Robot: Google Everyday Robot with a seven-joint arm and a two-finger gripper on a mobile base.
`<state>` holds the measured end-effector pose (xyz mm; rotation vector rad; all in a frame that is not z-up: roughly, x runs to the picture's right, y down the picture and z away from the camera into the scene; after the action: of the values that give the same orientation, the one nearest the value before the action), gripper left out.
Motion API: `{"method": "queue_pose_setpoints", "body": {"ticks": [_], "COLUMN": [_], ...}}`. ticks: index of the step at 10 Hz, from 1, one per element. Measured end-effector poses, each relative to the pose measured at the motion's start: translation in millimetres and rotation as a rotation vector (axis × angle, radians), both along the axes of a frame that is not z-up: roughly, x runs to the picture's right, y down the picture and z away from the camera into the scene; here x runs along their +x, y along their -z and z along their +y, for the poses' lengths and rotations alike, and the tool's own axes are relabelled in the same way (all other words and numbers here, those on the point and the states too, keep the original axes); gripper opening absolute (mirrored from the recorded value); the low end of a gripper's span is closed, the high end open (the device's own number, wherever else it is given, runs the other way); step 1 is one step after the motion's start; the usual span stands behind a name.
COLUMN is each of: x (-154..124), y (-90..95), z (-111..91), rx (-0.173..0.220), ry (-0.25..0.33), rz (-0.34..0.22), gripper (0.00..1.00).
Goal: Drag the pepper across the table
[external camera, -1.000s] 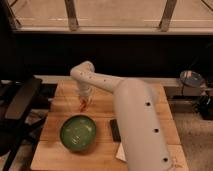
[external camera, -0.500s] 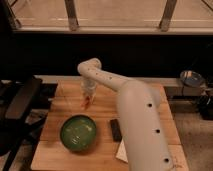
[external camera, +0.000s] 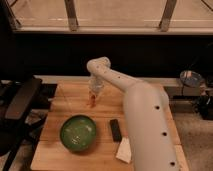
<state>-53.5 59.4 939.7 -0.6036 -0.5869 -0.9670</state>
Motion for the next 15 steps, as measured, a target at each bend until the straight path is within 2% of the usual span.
{"method": "queue_pose_setpoints", "body": {"ticks": [2,5,8,11,14,15], "x": [20.1,33.8,68.6,81.1,123.3,126.3], "y": [-2.0,-2.1,-0.1,2.0,4.3,5.0], "z": [-5.0,-9.8,-11.0,-10.6,-10.0,-9.6], "rx": [-0.014,-0.026,-0.036,-0.045,-0.056,-0.057], "ry": [-0.033,-0.067,-0.101,-0.121,-0.158,-0.163], "rz": [-0.003,-0.010,-0.006,-0.011,-0.001,-0.003], "gripper": [0.02,0.02,0.02,0.02,0.02,0.02]}}
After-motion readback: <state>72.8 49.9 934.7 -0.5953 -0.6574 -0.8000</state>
